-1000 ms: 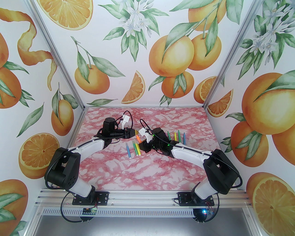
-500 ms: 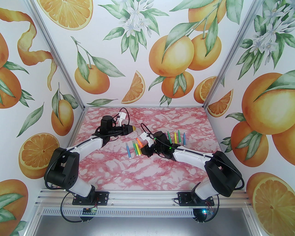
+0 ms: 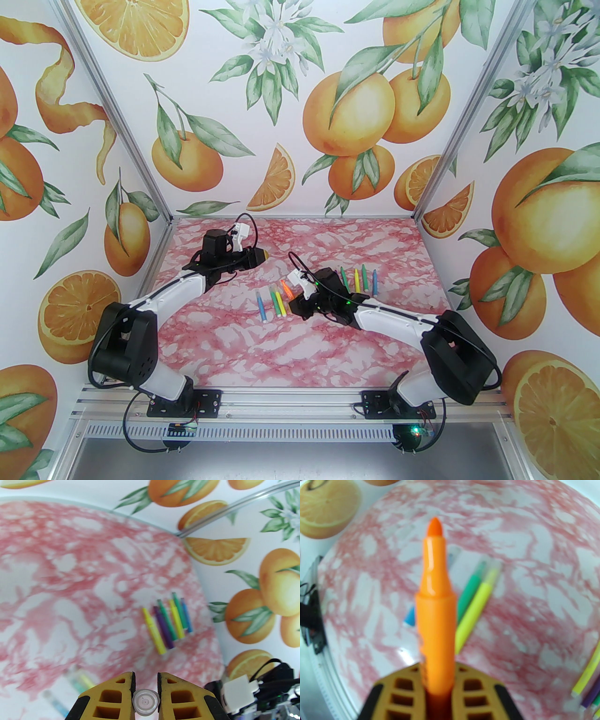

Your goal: Open the pen caps

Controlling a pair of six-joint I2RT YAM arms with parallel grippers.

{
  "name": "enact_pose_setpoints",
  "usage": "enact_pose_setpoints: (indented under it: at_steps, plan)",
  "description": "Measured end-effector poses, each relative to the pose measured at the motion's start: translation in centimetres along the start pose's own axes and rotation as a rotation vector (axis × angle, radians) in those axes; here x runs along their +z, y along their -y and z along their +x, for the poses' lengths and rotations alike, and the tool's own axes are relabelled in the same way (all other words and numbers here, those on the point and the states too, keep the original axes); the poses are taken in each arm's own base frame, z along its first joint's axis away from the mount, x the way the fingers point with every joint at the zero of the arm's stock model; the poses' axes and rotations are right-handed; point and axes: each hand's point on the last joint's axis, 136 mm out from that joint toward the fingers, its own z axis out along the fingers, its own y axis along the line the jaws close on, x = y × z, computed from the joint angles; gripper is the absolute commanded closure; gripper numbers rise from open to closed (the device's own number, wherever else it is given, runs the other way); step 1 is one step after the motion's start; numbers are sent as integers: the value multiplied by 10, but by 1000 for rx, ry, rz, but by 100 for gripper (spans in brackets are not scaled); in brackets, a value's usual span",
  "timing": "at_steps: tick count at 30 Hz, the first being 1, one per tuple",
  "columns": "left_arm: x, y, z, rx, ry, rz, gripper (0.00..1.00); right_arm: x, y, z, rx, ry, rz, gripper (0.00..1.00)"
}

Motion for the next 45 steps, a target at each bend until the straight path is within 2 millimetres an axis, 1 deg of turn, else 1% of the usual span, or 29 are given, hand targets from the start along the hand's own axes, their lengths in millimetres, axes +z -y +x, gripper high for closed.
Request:
enact_pose_setpoints:
  at_steps: [5,10,13,17,21,27,30,34,42,45]
  plan:
    - [-22,-17,-1,77,3,-160,100,-3,22,0,14,-13,123,100]
    - [-41,-50,7,111,-29,-346,100,-7,49,-11,60,-3,241,100]
    - [-53,-74,14,121,-60,-470,100,-6,68,-11,91,-21,316,100]
    - [-71,-101,21,130,-95,-615,100,2,86,1,122,-85,396,100]
    - [-86,-119,24,147,-118,-734,100,6,97,13,145,-136,448,100]
    - [-108,-145,28,173,-151,-907,100,4,111,18,184,-159,504,100]
    - [-113,-162,31,177,-181,-982,100,5,120,20,205,-171,530,100]
    - [-113,-184,41,168,-243,-1055,100,7,127,25,218,-196,559,100]
    - [-114,-224,64,109,-352,-1129,100,11,134,32,228,-231,588,100]
    - [-116,-236,71,83,-382,-1145,100,13,136,37,232,-251,591,98]
